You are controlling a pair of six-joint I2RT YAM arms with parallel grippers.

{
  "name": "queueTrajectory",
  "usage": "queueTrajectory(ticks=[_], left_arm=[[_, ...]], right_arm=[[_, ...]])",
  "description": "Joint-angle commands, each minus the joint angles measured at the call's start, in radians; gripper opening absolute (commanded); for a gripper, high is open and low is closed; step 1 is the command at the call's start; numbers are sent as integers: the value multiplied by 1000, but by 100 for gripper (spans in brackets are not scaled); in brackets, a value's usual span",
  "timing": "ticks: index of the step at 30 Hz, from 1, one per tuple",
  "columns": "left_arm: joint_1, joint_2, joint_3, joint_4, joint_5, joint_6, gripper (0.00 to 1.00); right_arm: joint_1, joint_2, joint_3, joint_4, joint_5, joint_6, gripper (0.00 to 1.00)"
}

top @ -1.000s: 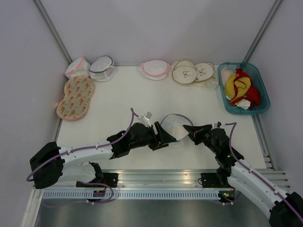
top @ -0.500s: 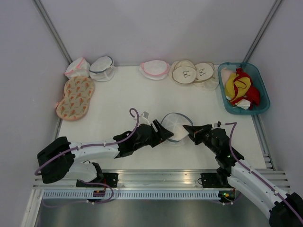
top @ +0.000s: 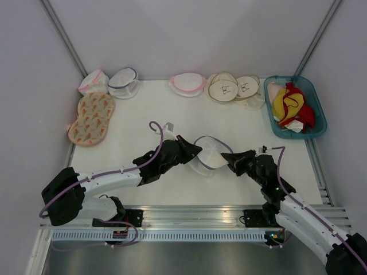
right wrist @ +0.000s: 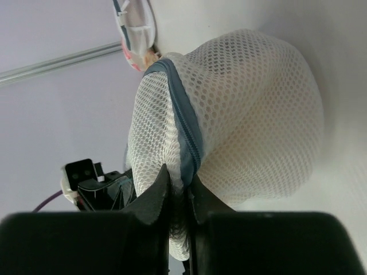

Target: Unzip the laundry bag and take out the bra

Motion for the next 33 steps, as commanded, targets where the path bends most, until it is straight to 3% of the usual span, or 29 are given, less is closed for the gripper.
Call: queueTrajectory(ticks=[1,4,5,8,11,14,19,20,22,23,24,25,26,33], left_arm=[[84,-17,-16,119,59,89,7],[206,-17,-40,165,212,137,2],[269,-16,-53,188,299,152,2],[413,24,-47,223,522,235,2],[558,125,-14,280,784,263,2],[642,272,46,372,1027,268,2],[661,495,184,499,1367,246,2],[665,526,192,531,1388,185,2],[677,611,175,755,1441,79,2],[688,639,160,848,1442,-68,2],[699,671,140,1115,1433,-160,2],[716,741,110,1268,1401,-384,2],[719,792,109,1447,1388,-474,2],[697,748,53,1444,1330,-516,2]], right_arm=[[9,12,89,-50,-87,-121,16],[9,18,126,-106,-74,-195,30],[9,24,138,-139,-71,-221,48],[7,50,219,-285,-38,-359,74],[9,84,279,-388,-22,-459,81],[9,104,276,-391,-22,-474,82],[4,130,181,-234,-8,-454,79],[3,139,163,-200,-10,-448,77],[-1,171,109,-84,-25,-418,74],[-2,183,93,-48,-30,-405,72],[-2,197,62,-13,-36,-385,72],[-4,220,50,47,-40,-375,71],[-4,231,40,73,-45,-367,70],[-7,198,5,249,-47,-382,67]])
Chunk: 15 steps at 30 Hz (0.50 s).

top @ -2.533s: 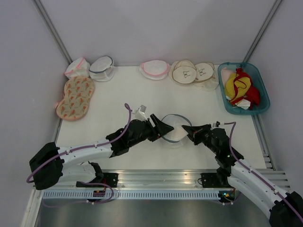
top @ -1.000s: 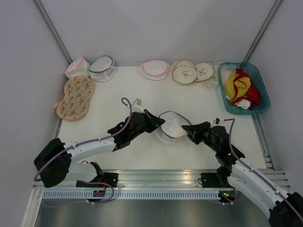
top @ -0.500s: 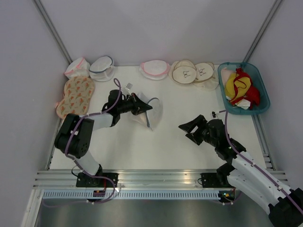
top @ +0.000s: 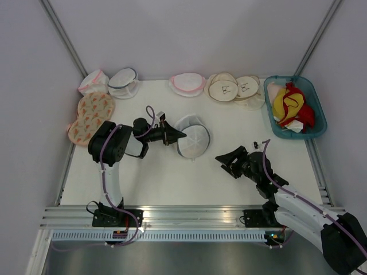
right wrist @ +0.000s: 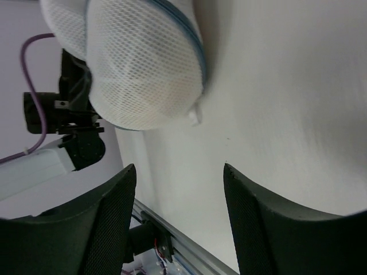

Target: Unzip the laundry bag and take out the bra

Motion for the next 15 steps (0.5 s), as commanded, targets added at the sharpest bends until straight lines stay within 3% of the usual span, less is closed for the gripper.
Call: queueTrajectory(ticks=[1,8,15], left_arm=[[-17,-63,-25,433,-7,-133,2],[-37,-155,-28,433,-12,-283,2],[-69,-216,-39,433,-32,-347,2]], right_arm=[[-6,-38,-13,241,-27,-16,67],[-6,43,62,307,-141,-211,67],[-6,56,99,297,-176,-273,67]])
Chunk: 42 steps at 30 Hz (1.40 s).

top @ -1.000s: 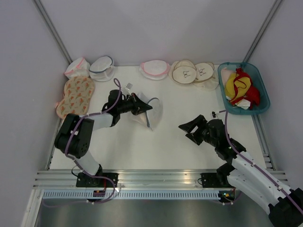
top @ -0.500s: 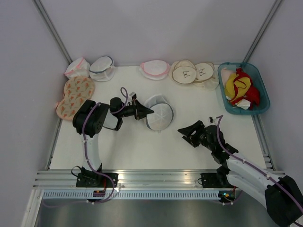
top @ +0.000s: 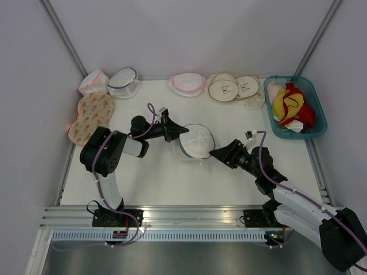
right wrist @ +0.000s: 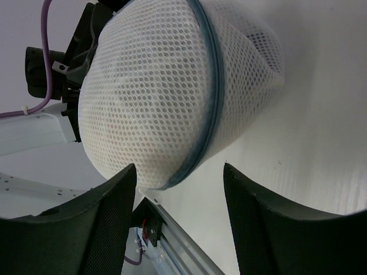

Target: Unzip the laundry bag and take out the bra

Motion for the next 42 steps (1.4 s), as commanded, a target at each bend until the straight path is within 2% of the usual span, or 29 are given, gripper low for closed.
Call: queueTrajectory(ticks=[1,5,8,9,10,12,13,14,15,17,18,19,21,22,26,27,28,30,35,39,41,42], left_arm=[[-25,-40,-12,377,-34,-83,2],[-62,-34,-28,377,-60,-67,2],[-102,-25,-22,377,-68,-51,2],[-113,-20,-17,376,-71,-45,2],[-126,-16,-16,376,-73,-39,2],[-128,1,-20,377,-76,-24,3],[-127,4,-23,377,-77,-13,5],[-124,10,-23,377,-76,-10,10],[-116,15,-22,377,-71,-5,15],[-102,12,-31,373,-80,18,32],[-84,-2,-46,362,-91,28,55],[-76,-13,-55,338,-96,73,62],[-62,-71,-78,189,-100,145,77],[-59,-101,-85,122,-108,229,93],[-62,-305,-105,-341,-204,523,98],[-71,-363,-91,-591,-276,586,99],[-84,-455,-79,-700,-318,702,99],[-135,-537,-45,-962,-434,807,99],[-232,-686,-84,-1127,-543,817,99],[-314,-720,-118,-1195,-626,800,99],[-318,-740,-141,-1264,-671,811,99],[-318,-776,-146,-1308,-757,828,99]], right_arm=[[-4,12,47,61,-33,-62,67],[-5,39,39,103,-33,-23,67],[-5,52,27,147,-19,14,63],[-5,64,28,161,-16,25,57],[-5,70,25,172,-11,37,41],[-5,72,21,195,-13,60,21],[-5,67,21,195,-13,63,4],[-7,61,22,190,-11,66,2],[-7,41,19,178,-10,66,0],[-11,16,19,150,1,65,1],[-19,-14,19,117,6,65,0],[-25,-31,19,98,9,66,0],[-42,-80,16,48,24,74,0],[-47,-95,14,29,29,77,0],[-65,-157,19,-73,71,111,0],[-70,-180,19,-107,82,115,0],[-70,-189,19,-126,111,132,1],[-71,-214,16,-152,139,148,0],[-71,-224,1,-163,187,192,1],[-71,-229,-7,-149,190,212,0],[-71,-249,-12,-156,200,220,0],[-71,-258,-12,-166,205,218,0]])
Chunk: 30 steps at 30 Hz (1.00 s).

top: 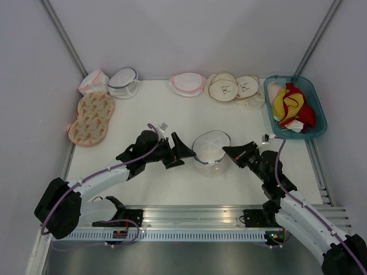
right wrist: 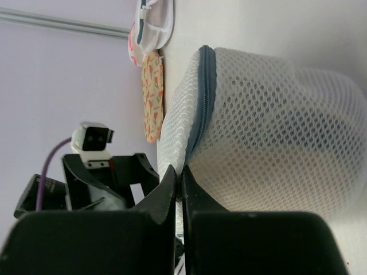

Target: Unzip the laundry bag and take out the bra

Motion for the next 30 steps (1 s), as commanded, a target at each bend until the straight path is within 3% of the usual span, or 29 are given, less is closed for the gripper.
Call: queueTrajectory(ticks=[1,5,9,12,15,20,28,30], left_arm=[[-9,-98,-31,-226,-215,59,99],[-10,-204,-64,-275,-321,47,99],[-31,-208,-81,-178,-285,-49,99],[-65,-137,-128,101,-225,-170,99],[-108,19,-92,249,-153,-244,99],[-182,235,1,390,-88,-332,99],[-193,290,42,451,-151,-393,99],[-193,306,64,454,-163,-390,94]], right_arm=[[-7,-42,-3,-2,60,23,0],[-9,-93,-14,-43,82,29,0],[-7,-83,-29,-29,68,43,0],[-9,-67,-40,-12,44,57,1],[-7,-73,-49,-6,38,67,0],[-7,-103,-58,-11,42,84,0],[-7,-96,-83,46,-16,86,1],[-7,-83,-86,78,-36,87,1]])
